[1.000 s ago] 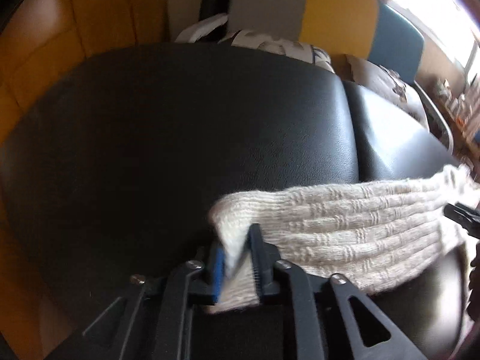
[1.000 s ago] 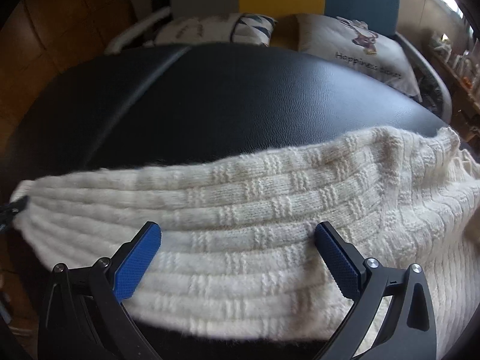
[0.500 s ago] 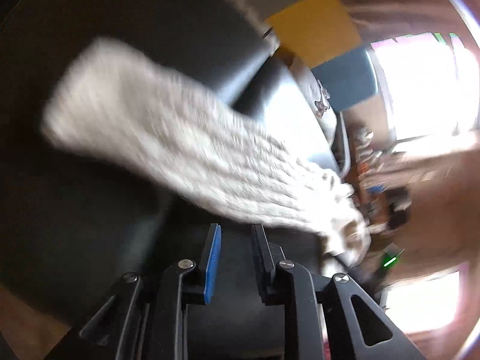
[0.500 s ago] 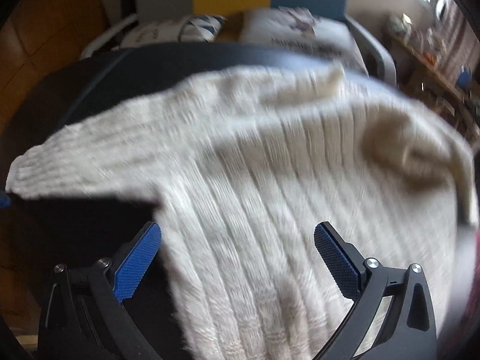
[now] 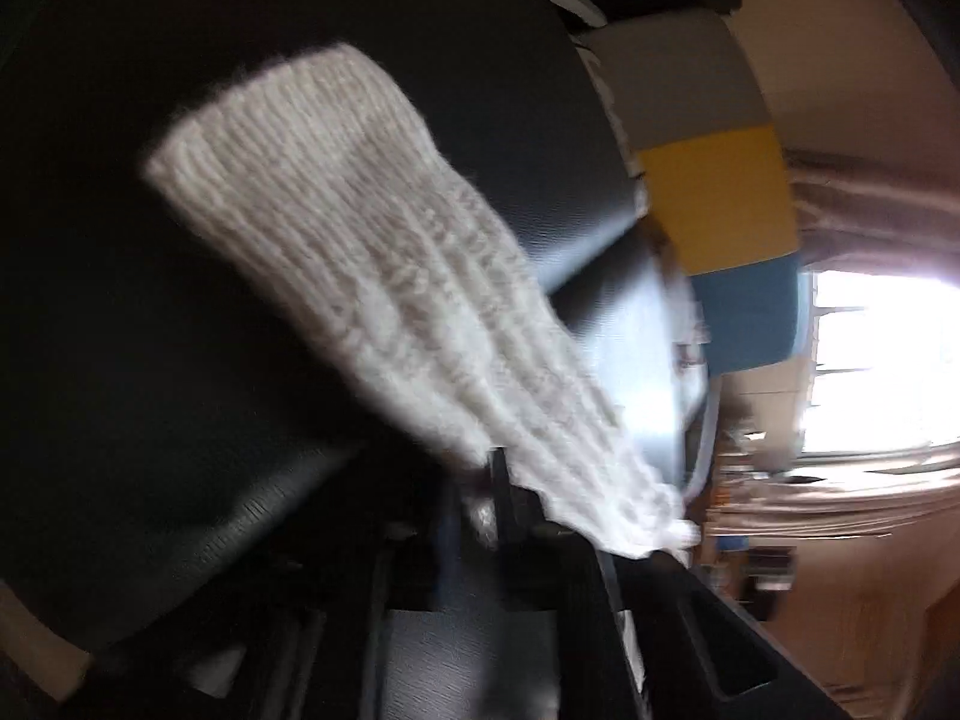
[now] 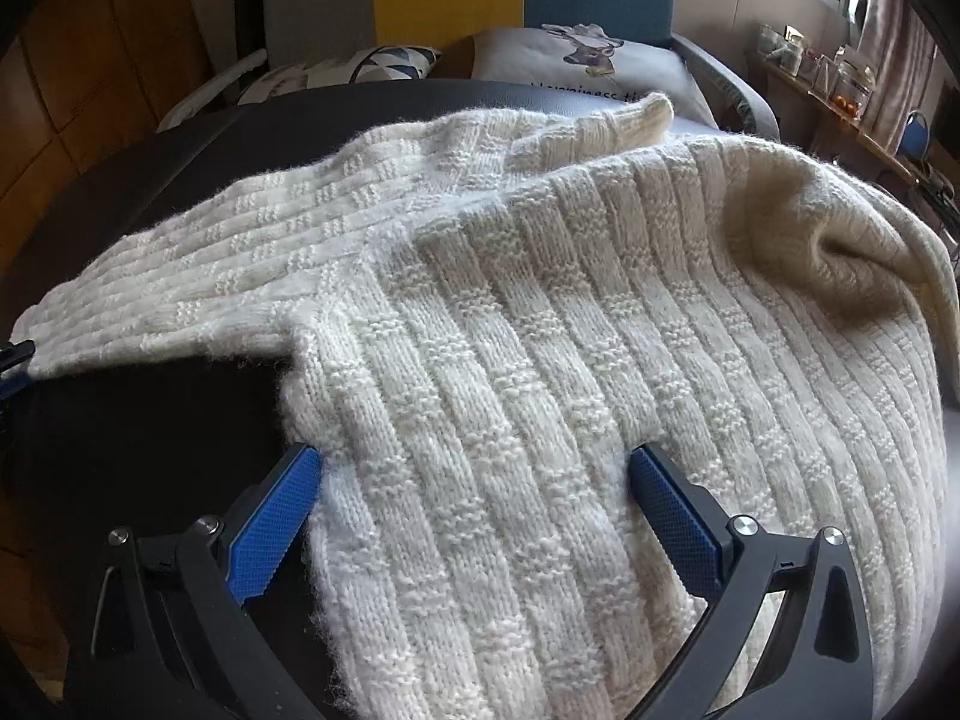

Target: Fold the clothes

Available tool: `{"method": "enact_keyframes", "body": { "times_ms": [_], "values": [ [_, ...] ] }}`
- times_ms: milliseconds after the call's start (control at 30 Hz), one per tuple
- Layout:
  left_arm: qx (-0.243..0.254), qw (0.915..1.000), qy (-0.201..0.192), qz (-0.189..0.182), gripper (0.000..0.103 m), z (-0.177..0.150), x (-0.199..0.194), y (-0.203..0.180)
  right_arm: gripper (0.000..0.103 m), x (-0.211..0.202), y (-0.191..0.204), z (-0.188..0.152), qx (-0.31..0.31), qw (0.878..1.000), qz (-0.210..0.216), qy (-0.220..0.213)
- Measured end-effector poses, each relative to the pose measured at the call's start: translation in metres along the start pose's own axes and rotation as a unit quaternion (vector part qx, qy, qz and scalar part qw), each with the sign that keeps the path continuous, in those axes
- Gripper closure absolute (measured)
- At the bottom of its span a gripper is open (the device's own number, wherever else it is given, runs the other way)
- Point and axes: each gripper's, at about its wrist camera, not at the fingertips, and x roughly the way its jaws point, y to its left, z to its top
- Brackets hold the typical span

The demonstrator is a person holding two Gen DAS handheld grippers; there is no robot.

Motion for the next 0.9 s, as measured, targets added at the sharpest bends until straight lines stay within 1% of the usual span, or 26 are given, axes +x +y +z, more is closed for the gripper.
{"method": "enact_keyframes", "body": {
  "times_ms": [100,167,200,233,300,367,433,533,700,767,900],
  "values": [
    [0.035,0.9991,-0.022,0.009,0.099,0.005,-0.008,-0.007,0.0,-0.008,-0.005,0.01,0.009,1.0,0.009,-0.01],
    [0.082,0.9952,-0.05,0.019,0.099,0.009,-0.019,-0.019,0.0,-0.013,-0.008,0.02,0.012,1.0,0.012,-0.017],
    [0.099,0.9931,-0.058,0.022,0.099,0.012,-0.023,-0.023,0.0,-0.015,-0.01,0.029,0.009,1.0,0.011,-0.02],
    [0.109,0.9918,-0.062,0.023,0.099,0.017,-0.023,-0.026,0.0,-0.013,-0.009,0.04,-0.001,1.0,0.002,-0.02],
    [0.111,0.9917,-0.06,0.021,0.099,0.026,-0.025,-0.026,0.0,0.004,-0.006,0.058,-0.02,1.0,-0.017,-0.003],
    [0.112,0.9914,-0.062,0.025,0.099,0.034,-0.023,-0.024,0.0,0.026,-0.002,0.067,-0.024,0.999,-0.022,0.024],
    [0.123,0.9892,-0.073,0.033,0.099,0.039,-0.022,-0.024,0.0,0.055,0.007,0.068,-0.035,0.997,-0.026,0.069],
    [0.14,0.9846,-0.094,0.045,0.099,0.047,-0.024,-0.029,0.0,0.065,0.015,0.074,-0.005,0.998,-0.019,0.053],
    [0.152,0.9796,-0.115,0.065,0.099,0.072,-0.025,-0.033,0.0,0.08,0.033,0.09,0.0,0.999,-0.021,0.051],
    [0.159,0.9777,-0.115,0.074,0.099,0.077,-0.025,-0.034,0.0,0.08,0.04,0.093,-0.002,0.998,-0.021,0.051],
    [0.168,0.9753,-0.106,0.097,0.099,0.082,-0.013,-0.037,0.0,0.081,0.039,0.096,-0.009,0.998,-0.015,0.058]
  ]
}}
